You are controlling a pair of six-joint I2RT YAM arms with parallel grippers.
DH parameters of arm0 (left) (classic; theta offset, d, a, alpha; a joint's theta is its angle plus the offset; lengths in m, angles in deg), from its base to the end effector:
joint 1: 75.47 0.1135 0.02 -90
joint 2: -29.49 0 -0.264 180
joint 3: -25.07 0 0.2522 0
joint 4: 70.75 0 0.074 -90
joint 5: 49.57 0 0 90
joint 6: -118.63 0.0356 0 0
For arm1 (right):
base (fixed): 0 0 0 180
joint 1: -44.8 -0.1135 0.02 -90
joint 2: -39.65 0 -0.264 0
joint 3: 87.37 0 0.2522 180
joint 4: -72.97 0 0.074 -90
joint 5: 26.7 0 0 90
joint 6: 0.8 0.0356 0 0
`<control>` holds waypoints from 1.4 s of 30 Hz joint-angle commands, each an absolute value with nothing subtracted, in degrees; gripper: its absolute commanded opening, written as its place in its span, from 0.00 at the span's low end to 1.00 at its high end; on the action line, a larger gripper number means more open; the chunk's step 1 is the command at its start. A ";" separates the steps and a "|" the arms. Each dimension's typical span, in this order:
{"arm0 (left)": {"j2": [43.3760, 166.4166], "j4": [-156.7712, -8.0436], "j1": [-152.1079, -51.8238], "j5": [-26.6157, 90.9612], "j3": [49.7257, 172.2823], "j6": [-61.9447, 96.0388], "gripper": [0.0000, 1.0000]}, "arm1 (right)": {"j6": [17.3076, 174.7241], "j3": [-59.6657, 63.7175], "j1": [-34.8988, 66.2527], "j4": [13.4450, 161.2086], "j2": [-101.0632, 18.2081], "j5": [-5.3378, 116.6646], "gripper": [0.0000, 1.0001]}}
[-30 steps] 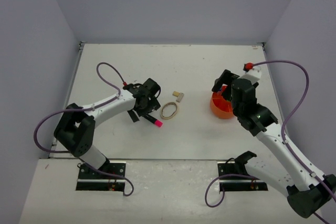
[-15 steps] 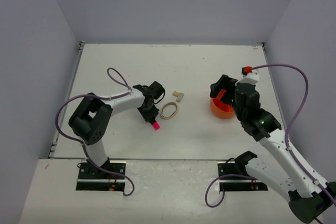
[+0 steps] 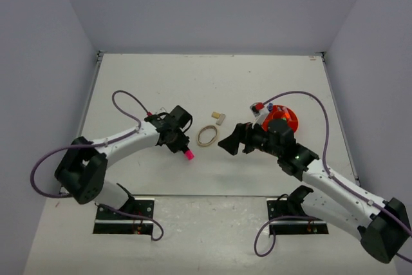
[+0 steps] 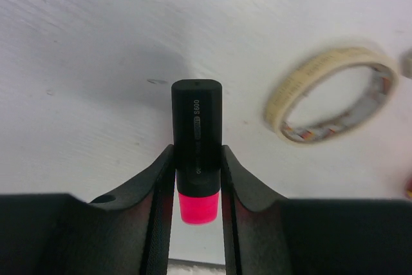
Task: Sort the stationery into containers
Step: Pick up the pen from the center of the board, then place the pen in the storage box.
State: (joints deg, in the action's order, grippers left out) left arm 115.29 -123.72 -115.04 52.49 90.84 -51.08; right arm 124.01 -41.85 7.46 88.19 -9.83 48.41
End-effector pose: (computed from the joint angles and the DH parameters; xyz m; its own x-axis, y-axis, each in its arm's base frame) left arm 0.2124 -0.1659 0.1863 -0.6983 -0.6712 -0.2488 -0.6224 0.7410 -0.2520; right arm 0.1554 0.1301 0.2612 -0.6592 0.1910 -0.7273 -0.4906 0.6237 0.6085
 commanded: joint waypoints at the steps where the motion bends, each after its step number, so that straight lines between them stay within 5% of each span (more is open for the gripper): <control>1: 103.99 -114.01 -116.30 52.75 89.66 -49.90 0.00 | 131.97 -42.15 -1.93 75.91 -15.39 49.98 0.91; 7: 96.51 -105.01 -116.95 48.80 85.66 -49.19 0.00 | 137.79 -39.45 -4.24 66.02 -26.84 46.74 0.69; 18: 92.34 -100.60 -117.03 43.95 82.87 -50.03 0.00 | 139.84 -33.21 -5.65 65.52 -35.57 51.51 0.48; 26: 91.57 -100.59 -117.02 44.75 82.48 -50.37 0.01 | 137.82 -31.04 -5.98 69.62 -36.42 52.72 0.00; 27: 91.37 -100.60 -116.95 45.09 82.34 -50.30 0.03 | 137.28 -31.24 -5.91 70.90 -35.41 53.20 0.00; 28: 91.28 -100.60 -116.95 45.35 82.34 -49.87 0.09 | 136.34 -31.50 -5.91 72.02 -34.55 55.17 0.00; 31: 90.70 -99.39 -116.95 45.71 82.03 -48.45 0.55 | 133.99 -31.11 -6.00 77.44 -31.43 59.22 0.00; 32: 90.46 -99.07 -117.02 45.91 81.85 -47.53 0.86 | 131.98 -30.57 -5.86 82.32 -29.27 60.48 0.00; 33: 90.26 -99.01 -116.97 46.04 81.75 -46.97 0.99 | 130.25 -29.77 -5.82 86.08 -27.84 61.91 0.00; 42: 89.20 -117.46 -112.89 60.18 97.99 -21.31 1.00 | 114.05 -9.27 8.55 138.00 -22.45 69.53 0.00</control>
State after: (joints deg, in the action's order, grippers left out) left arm 91.43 -111.21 -114.98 52.05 91.10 -36.80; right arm 122.99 -17.14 1.76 112.76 -24.76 63.62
